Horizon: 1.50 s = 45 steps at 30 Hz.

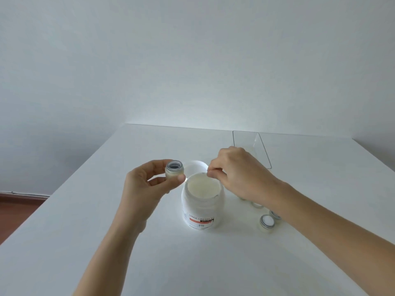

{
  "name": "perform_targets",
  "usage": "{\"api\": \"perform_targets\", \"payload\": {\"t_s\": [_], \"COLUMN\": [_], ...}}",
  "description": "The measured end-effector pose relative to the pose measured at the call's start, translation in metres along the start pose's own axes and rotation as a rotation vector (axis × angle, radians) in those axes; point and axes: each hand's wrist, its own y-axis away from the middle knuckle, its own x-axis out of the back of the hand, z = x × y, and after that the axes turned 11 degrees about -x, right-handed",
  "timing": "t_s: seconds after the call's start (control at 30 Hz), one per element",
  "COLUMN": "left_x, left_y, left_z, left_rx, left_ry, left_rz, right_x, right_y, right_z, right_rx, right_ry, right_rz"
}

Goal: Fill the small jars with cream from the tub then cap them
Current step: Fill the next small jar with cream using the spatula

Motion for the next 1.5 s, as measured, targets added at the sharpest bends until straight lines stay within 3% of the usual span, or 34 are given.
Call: {"api": "perform_targets", "payload": {"t_s": [0.17,0.27,0.5,0.97,1.2,1.5], "left_x": [0.002,0.002,0.003,-0.006,-0.018,-0.027], "left_y": [0.001,0.002,0.004,0.007,0.007,0.006], "left_z": [-0.003,-0.003,-0.003,-0.007,-0.006,-0.001], "left_rx": [0.015,0.012,0.011,-0.008,-0.031,-0.046], "left_ry": [-0.005,0.0,0.05,0.051,-0.003,-0.017], "left_rz": [0.035,0.029,0.033,0.013,-0.012,-0.021], "right_x": [0.0,0.0,0.0,0.017,0.028,0.023], "right_y": [-0.002,-0.002,-0.004,-0.016,-0.02,-0.009], "right_z": [-0.005,-0.008,0.001,0.022,0.015,-0.004], "right_rx": [0.004,-0.069,-0.366,-0.672,-0.639,-0.351], "right_ry": [0.207,0.203,-0.152,-0.611,-0.714,-0.492], "right_rz": [-0.067,-0.099,-0.206,-0.197,-0.155,0.182]}}
